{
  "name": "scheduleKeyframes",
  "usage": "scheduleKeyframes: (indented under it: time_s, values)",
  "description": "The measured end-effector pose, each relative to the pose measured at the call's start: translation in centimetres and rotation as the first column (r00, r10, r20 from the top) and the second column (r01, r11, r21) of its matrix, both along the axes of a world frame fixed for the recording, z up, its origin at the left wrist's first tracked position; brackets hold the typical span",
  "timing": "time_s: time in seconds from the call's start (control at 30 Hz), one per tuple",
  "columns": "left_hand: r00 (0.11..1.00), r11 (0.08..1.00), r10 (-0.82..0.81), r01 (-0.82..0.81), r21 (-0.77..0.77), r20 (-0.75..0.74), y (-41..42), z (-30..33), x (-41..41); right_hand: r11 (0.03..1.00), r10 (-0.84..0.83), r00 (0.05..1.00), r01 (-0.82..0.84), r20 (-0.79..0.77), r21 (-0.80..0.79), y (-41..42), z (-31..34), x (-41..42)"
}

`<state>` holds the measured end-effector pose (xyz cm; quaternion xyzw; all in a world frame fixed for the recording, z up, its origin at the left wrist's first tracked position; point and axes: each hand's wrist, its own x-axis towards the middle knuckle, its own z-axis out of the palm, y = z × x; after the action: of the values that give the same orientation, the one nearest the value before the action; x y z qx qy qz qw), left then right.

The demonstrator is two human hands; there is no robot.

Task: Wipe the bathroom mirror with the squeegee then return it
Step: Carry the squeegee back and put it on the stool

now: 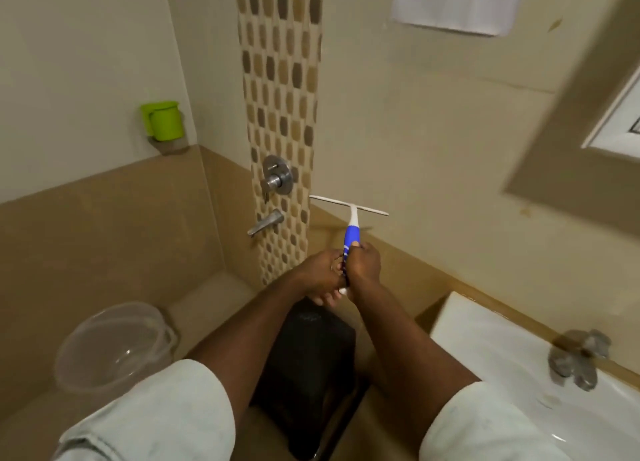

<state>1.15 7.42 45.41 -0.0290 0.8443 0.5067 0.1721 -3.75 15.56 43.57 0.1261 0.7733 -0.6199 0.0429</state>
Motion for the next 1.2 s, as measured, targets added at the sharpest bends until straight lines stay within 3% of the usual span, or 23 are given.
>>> scheduleKeyframes:
  time_s: [0.17,0.43,0.57,0.67,0.83,1.03,1.2]
  values:
    - [0.987,0.994,-0.04,0.024,0.107,0.153,-3.3,-5.6,0.8,0.999,-0.05,0.992,0.051,0.114,-0.007,-2.6,-5.1,1.2]
    - [0.974,0.991,0.018,-0.048,0.126,0.228,-5.8,-13.8,2.8,0.997,-0.068,0.966,0.056,0.25,0.058,-5.0,-12.6,2.7]
    - [0.952,0.985,0.06,-0.105,0.134,0.3,-7.1,-18.7,2.1,0.993,-0.06,0.934,0.091,0.351,-0.074,-6.5,-17.0,2.4]
    - [0.942,0.987,0.12,-0.148,0.067,0.313,-7.9,-22.1,2.3,0.987,-0.028,0.889,0.097,0.457,-0.128,-6.6,-20.5,2.0]
    - [0.919,0.965,0.26,-0.255,-0.057,0.296,-8.3,-28.5,2.2,0.999,0.054,0.832,-0.046,0.552,-0.027,-6.4,-25.2,0.3]
    - [0.948,0.956,0.217,-0.158,-0.248,0.233,-8.5,-35.9,0.8,0.996,0.08,0.806,-0.08,0.587,-0.025,-6.9,-32.3,-1.1]
    - [0.952,0.939,0.21,-0.133,-0.318,0.224,-9.0,-40.5,-0.6,0.995,0.103,0.811,-0.086,0.576,-0.057,-6.9,-36.8,-2.7]
